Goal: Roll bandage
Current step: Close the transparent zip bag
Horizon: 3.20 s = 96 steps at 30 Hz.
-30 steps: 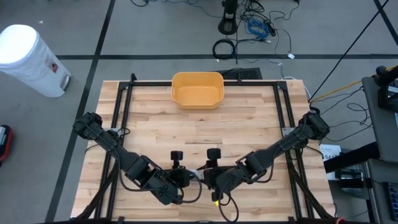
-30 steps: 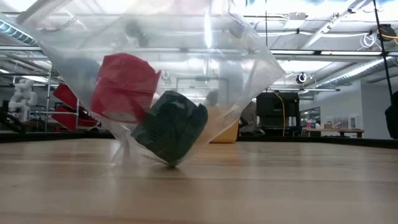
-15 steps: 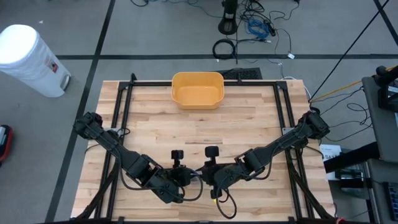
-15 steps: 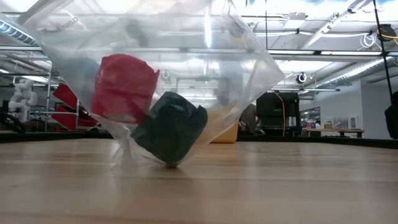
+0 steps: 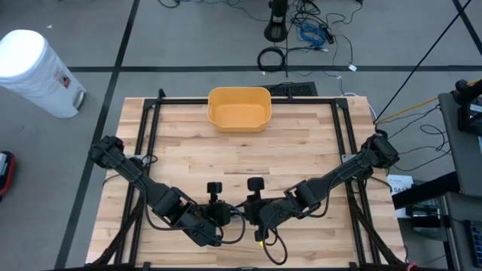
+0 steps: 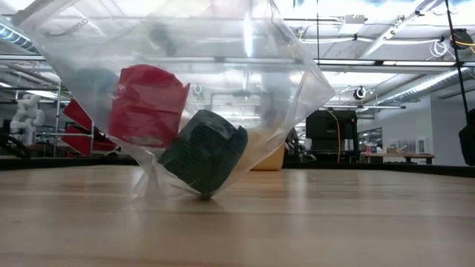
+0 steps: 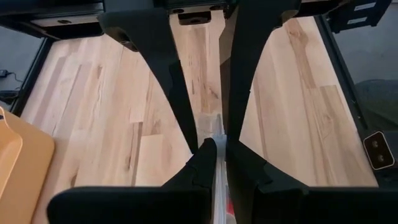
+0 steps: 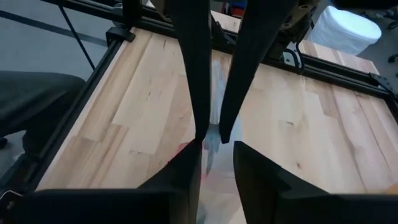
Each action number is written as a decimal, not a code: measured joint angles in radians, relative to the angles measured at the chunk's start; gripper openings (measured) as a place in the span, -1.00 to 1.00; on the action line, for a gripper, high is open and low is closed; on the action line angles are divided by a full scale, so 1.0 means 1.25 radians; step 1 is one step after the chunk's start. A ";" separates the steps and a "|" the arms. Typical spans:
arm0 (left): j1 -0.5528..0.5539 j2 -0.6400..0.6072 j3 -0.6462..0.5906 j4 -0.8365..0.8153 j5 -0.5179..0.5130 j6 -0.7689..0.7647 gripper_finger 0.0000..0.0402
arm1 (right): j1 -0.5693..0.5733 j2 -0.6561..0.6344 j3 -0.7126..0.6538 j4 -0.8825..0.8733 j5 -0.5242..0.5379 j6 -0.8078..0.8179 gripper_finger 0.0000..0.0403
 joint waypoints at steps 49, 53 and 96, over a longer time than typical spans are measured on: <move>-0.034 0.001 -0.002 -0.035 -0.068 -0.076 -0.54 | 0.000 0.000 0.000 -0.009 0.015 -0.069 -1.00; -0.033 0.001 -0.002 -0.036 -0.081 -0.076 -0.54 | 0.000 0.000 0.000 -0.009 0.015 -0.072 -1.00; -0.039 0.022 -0.002 -0.037 -0.089 -0.075 -0.85 | 0.012 -0.003 0.001 -0.010 0.031 -0.082 -1.00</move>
